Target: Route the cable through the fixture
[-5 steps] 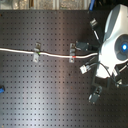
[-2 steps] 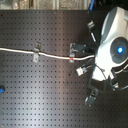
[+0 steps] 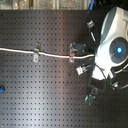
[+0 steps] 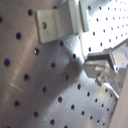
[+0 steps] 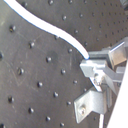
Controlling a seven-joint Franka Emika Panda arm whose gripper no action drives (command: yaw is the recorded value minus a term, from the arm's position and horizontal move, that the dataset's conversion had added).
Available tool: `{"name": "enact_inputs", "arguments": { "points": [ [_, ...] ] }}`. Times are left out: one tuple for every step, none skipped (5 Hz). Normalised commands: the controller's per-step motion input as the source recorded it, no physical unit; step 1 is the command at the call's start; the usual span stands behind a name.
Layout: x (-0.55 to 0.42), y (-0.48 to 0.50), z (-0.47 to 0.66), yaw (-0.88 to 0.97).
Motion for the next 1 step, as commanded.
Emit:
{"name": "enact_inputs", "arguments": {
  "points": [
    [-0.157,0.047,0.09,0.04]
  ]
}}
